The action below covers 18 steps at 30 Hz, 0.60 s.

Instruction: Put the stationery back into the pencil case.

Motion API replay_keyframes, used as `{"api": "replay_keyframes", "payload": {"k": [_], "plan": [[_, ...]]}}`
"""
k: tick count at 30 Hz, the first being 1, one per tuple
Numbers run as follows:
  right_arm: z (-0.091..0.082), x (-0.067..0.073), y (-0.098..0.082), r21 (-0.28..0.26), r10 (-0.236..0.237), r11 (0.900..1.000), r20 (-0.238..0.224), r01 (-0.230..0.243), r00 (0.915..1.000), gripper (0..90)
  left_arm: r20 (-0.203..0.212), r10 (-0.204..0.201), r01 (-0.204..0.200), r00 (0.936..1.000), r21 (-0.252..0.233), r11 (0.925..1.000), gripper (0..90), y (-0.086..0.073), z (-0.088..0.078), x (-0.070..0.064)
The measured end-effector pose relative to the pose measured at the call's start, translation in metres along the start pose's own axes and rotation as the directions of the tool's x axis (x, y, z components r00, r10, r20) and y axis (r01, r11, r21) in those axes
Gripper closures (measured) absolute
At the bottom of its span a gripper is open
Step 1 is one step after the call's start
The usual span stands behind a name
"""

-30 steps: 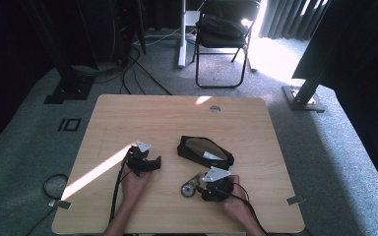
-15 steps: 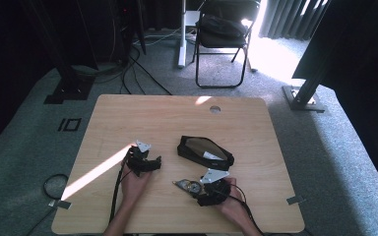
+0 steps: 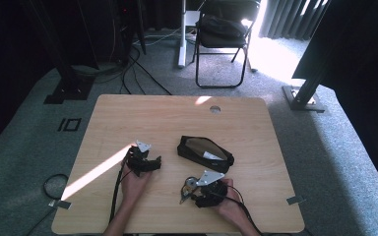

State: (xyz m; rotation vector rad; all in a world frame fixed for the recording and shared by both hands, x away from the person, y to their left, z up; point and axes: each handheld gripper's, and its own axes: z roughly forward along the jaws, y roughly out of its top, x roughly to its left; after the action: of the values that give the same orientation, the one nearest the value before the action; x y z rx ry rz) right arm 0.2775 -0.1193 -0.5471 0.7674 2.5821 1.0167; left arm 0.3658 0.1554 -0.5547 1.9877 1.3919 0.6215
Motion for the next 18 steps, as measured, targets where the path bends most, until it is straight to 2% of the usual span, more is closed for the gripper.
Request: {"api": "replay_keyframes", "payload": {"k": [7, 13, 18], "plan": [[0.0044, 0.0006, 0.0047, 0.011, -0.021, 1.0, 0.032, 0.021, 0.9992, 29.5, 0.0, 0.0, 0.0, 1.0, 0.0, 1.0, 18.5, 0.0, 0.0, 0.0], [0.0083, 0.0005, 0.0083, 0.013, -0.029, 1.0, 0.032, 0.029, 0.999, 28.9, 0.0, 0.0, 0.0, 1.0, 0.0, 1.0, 18.5, 0.0, 0.0, 0.0], [0.0097, -0.0005, 0.0063, 0.013, -0.019, 1.0, 0.021, 0.019, 0.9996, 33.3, 0.0, 0.0, 0.0, 1.0, 0.0, 1.0, 18.5, 0.0, 0.0, 0.0]]}}
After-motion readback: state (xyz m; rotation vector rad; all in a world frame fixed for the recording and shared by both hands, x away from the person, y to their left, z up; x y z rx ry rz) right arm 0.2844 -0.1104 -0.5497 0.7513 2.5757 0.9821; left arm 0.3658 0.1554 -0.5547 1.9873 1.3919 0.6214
